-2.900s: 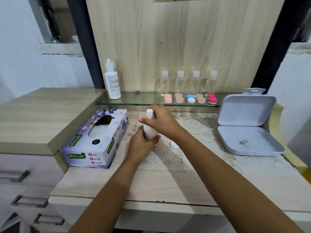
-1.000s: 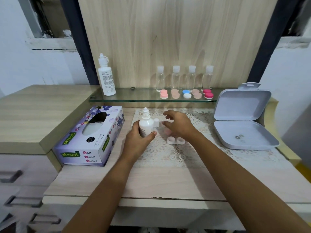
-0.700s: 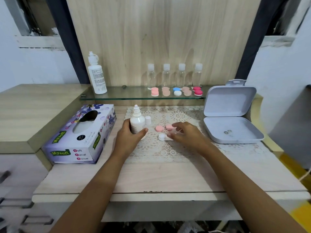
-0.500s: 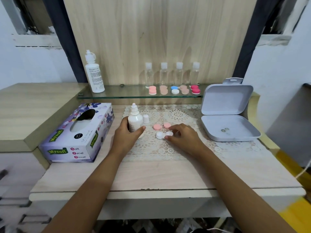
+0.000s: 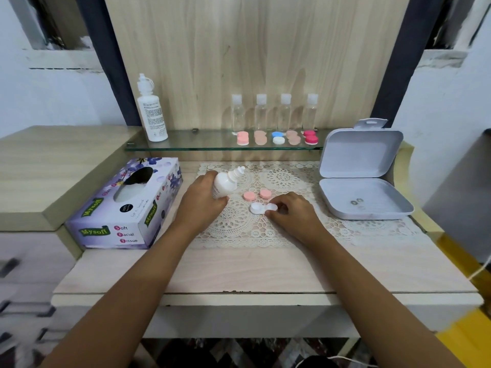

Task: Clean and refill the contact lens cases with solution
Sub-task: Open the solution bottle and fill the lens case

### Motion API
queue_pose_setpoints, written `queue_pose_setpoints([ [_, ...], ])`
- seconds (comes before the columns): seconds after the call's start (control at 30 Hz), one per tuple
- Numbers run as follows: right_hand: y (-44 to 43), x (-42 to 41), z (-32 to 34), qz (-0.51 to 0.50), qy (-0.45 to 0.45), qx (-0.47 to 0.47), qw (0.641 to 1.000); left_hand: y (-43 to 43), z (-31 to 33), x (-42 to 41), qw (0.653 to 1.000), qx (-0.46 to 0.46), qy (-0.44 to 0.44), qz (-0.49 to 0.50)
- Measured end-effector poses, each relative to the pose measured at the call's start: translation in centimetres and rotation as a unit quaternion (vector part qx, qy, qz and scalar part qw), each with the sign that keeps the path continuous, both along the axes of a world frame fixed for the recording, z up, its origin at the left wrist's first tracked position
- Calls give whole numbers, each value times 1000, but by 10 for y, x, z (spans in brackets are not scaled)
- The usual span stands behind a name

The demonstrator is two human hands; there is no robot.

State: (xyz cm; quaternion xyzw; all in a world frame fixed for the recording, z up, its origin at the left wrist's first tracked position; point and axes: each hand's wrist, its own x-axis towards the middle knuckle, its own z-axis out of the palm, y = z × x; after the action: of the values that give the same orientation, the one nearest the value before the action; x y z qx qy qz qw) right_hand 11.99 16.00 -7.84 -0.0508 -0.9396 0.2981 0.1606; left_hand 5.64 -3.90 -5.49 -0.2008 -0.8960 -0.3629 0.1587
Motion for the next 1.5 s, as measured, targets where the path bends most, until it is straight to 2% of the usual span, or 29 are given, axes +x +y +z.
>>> queue_pose_setpoints([
  [0.2,0,0,0,6,1,3,1000,-8,-1,-4,993,-103,58,0],
  [0.47,0,0,-1,6,-1,4,1000,-8,-1,-6,966,-208,150,-36],
  [1.1,-1,3,0,11,14,-10,1000,-4,-1,-13,912,-322,241,-82],
  [1.5,-1,2,0,4,7,-4,1000,1,-1,-27,884,-347,303,-82],
])
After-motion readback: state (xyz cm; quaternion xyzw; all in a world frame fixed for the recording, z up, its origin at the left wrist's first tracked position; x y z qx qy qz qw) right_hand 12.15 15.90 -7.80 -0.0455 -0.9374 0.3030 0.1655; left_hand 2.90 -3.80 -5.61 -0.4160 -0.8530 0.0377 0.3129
